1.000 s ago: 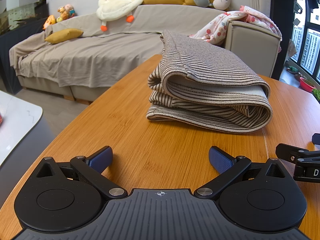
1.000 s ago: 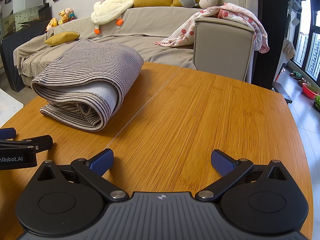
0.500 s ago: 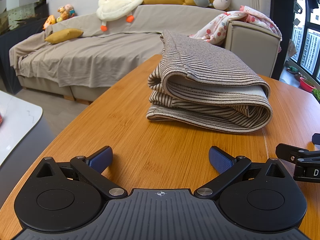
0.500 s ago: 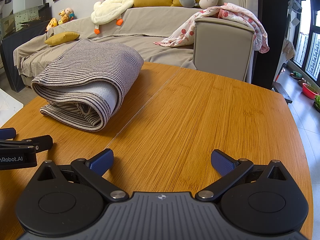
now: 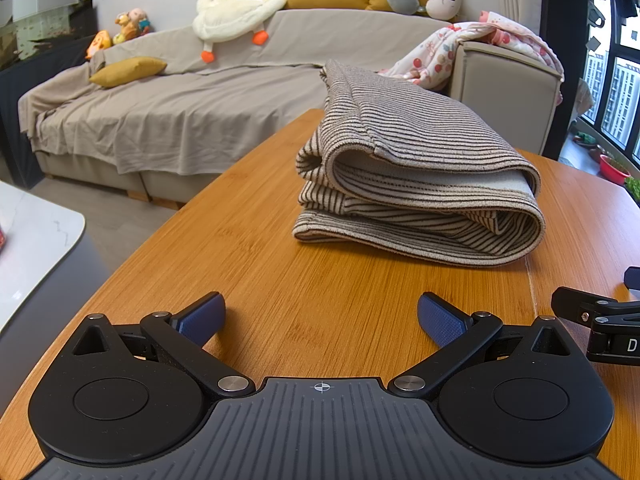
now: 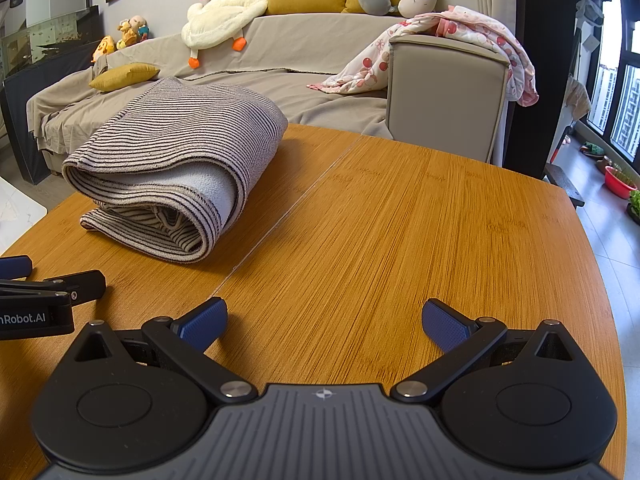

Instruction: Fold clothes

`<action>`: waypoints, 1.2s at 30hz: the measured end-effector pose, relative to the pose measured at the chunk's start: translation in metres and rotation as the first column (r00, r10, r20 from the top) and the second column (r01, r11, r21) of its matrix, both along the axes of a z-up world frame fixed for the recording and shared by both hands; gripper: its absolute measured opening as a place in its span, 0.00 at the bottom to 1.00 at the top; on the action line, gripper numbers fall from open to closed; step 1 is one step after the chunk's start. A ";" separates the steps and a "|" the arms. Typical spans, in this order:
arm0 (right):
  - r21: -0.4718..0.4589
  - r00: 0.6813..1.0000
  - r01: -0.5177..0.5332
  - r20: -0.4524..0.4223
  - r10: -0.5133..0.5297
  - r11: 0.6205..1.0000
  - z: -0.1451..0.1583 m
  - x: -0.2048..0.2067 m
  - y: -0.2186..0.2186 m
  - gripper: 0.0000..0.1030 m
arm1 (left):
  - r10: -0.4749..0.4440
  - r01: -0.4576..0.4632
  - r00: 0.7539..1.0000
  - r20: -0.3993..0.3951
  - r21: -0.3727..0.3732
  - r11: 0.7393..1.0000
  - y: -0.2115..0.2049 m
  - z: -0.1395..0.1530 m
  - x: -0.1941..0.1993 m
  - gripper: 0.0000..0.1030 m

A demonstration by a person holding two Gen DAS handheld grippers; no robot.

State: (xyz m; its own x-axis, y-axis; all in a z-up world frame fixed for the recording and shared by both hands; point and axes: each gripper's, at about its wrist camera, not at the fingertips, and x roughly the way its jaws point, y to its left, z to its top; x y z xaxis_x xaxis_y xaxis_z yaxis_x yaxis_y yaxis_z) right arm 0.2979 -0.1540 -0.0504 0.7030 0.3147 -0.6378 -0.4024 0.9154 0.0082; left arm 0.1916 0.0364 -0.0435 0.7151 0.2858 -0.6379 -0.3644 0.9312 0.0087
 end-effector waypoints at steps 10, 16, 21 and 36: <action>0.000 1.000 0.000 0.000 0.000 1.000 0.000 0.000 0.000 1.00 | 0.000 0.000 1.000 0.000 0.000 1.000 0.000 0.000 0.000 1.00; 0.000 1.000 0.000 0.000 0.000 1.000 0.000 0.000 0.000 1.00 | 0.000 0.000 1.000 0.000 0.000 1.000 0.000 0.000 0.000 1.00; 0.000 1.000 0.000 0.000 0.000 1.000 0.000 0.000 0.000 1.00 | 0.000 0.000 1.000 0.000 0.000 1.000 0.000 0.000 0.000 1.00; 0.001 1.000 0.008 0.001 -0.008 1.000 -0.001 -0.002 0.001 1.00 | -0.002 0.002 1.000 0.000 0.002 1.000 0.001 0.001 0.001 1.00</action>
